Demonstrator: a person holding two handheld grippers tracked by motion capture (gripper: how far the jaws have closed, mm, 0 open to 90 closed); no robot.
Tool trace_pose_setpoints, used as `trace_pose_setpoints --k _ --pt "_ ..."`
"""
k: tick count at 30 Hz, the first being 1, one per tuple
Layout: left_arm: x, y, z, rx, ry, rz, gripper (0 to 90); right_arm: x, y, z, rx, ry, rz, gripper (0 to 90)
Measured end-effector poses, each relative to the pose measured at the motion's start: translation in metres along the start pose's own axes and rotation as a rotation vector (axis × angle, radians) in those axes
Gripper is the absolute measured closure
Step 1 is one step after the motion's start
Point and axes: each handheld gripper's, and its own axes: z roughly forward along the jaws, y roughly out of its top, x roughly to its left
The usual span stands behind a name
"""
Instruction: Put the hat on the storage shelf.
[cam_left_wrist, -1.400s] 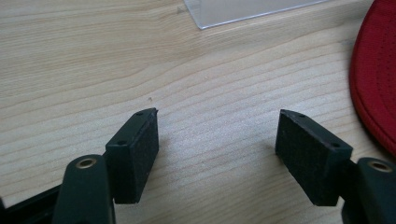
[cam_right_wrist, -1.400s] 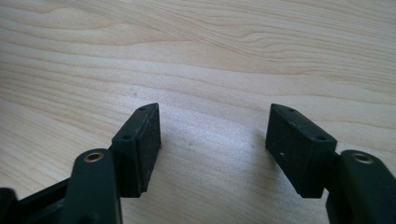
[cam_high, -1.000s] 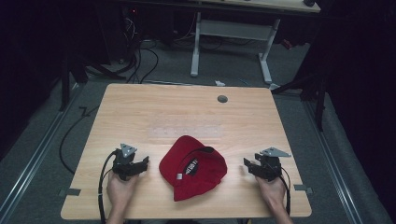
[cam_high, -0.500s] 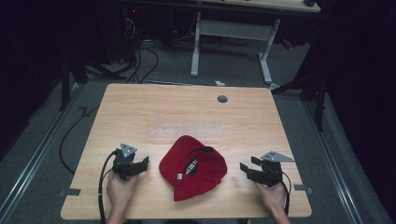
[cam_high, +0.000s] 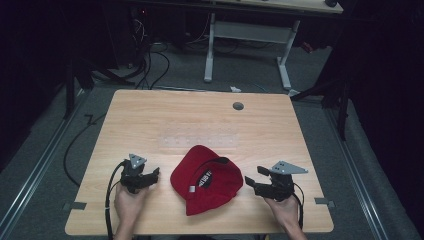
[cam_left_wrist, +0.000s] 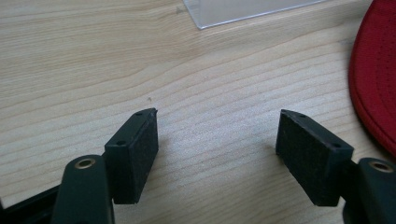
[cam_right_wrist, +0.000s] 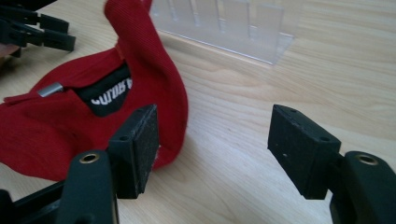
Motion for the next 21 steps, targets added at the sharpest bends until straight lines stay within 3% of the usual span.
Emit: trace_pose_setpoints --k 9,21 --pt "0.0 0.0 0.0 -0.001 0.0 -0.001 30.0 0.011 0.01 0.016 0.016 0.052 -0.033 33.0" --pt "0.0 0.0 0.0 0.0 -0.001 -0.001 29.7 0.023 0.03 0.036 0.038 0.061 -0.072 34.9"
